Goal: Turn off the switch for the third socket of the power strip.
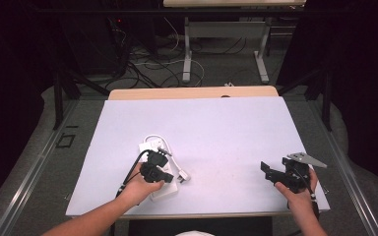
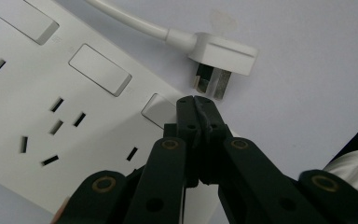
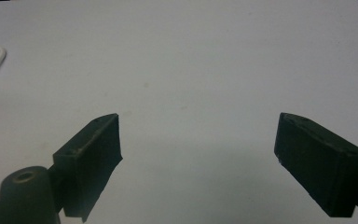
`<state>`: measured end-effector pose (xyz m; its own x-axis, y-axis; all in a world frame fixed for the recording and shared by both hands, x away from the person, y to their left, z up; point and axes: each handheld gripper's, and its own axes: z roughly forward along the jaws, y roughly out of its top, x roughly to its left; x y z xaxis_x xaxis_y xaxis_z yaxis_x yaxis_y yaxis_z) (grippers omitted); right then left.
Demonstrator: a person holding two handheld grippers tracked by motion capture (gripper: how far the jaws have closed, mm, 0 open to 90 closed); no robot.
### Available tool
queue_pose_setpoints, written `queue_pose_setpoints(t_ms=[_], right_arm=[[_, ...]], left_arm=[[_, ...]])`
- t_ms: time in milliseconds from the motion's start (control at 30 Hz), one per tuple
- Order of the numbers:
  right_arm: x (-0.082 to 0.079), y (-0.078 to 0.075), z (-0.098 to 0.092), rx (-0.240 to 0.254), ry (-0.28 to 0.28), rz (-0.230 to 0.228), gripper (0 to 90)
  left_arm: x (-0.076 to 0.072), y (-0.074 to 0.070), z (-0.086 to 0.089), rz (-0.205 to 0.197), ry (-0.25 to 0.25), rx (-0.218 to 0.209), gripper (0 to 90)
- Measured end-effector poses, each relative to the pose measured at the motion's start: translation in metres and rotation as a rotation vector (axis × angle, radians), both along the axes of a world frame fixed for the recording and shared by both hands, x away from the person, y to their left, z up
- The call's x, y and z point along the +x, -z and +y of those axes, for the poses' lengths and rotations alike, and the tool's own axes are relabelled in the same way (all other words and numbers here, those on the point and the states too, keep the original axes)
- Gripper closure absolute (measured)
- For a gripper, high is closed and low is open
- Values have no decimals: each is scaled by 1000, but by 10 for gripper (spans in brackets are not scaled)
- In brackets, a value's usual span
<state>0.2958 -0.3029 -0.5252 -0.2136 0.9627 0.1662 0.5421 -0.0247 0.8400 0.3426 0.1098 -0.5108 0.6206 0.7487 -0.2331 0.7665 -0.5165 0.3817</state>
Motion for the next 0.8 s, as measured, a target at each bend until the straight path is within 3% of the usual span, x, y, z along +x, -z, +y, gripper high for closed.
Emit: queue_pose_setpoints(t_ms=[200,400,433,467,633,700,800], right_arm=[[0,0,0,-1,-5,1,139],[0,0,0,-3,-5,9,140],[0,0,1,1,-2,15,141],[0,0,1,1,-2,15,141],[0,0,0,-7,-11,10,141],[0,1,0,-6,-9,13,142],[0,1,0,-8,-8,14,143]], left_arm=[[0,1,1,12,-23,-17,900],[2,0,3,22,-3,-20,886],[1,0,2,30,-25,-30,880],[3,0,3,22,-1,-20,880],[0,-1,0,33,-21,-27,864],[2,-2,2,22,8,-22,855],[2,-2,3,30,-23,-38,831]])
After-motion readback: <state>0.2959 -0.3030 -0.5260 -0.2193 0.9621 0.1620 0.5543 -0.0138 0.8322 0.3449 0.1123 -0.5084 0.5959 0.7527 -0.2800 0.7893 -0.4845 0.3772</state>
